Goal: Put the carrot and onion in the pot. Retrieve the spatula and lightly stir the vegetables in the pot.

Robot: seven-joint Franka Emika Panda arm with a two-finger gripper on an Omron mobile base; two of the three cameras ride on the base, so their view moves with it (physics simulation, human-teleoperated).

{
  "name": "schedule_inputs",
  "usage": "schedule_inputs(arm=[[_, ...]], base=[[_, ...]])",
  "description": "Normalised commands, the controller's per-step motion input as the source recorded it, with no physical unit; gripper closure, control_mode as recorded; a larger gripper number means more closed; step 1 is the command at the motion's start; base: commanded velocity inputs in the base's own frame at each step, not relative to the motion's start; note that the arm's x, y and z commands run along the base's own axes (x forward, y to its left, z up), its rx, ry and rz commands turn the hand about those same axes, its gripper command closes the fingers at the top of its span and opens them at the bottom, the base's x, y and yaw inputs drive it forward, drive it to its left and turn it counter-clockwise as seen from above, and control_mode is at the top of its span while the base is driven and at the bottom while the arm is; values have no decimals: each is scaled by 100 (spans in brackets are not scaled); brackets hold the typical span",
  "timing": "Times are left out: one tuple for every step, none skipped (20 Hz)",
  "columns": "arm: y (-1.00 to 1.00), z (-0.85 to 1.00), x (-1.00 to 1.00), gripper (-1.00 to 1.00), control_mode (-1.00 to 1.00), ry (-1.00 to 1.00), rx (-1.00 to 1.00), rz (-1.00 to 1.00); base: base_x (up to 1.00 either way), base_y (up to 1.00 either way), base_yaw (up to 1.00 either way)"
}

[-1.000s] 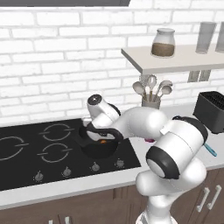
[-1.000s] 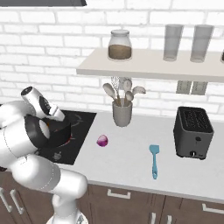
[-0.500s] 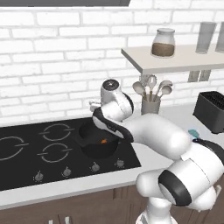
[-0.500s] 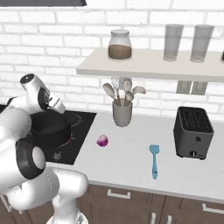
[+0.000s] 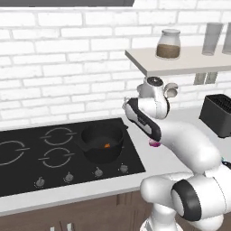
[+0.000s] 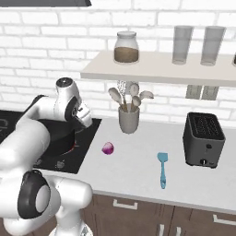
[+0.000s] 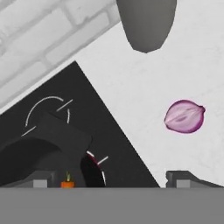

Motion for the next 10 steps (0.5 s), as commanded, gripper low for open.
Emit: schedule_inputs(arm=[[-100,-34,0,-100,-100,19,9,-11],[-97,-44,0,-100,-100,12,10,-6],[-93,-56,0,-100,-100,9,11,-4],[-87,-61,0,-100,-100,9,11,-3],[-86,-64,0,-100,-100,7,11,-3],[-79,-66,0,-100,-100,6,9,-2],[-76,-65,0,-100,-100,4,9,-2],[-69,-63,0,-100,-100,3,7,-3],[-64,-61,0,-100,-100,1,5,-3],[-59,-57,0,-100,-100,0,4,-3]], base=[[0,0,0],[0,0,0],[0,0,0],[0,0,0],[0,0,0],[0,0,0],[0,0,0],[0,0,0],[0,0,0],[0,0,0]])
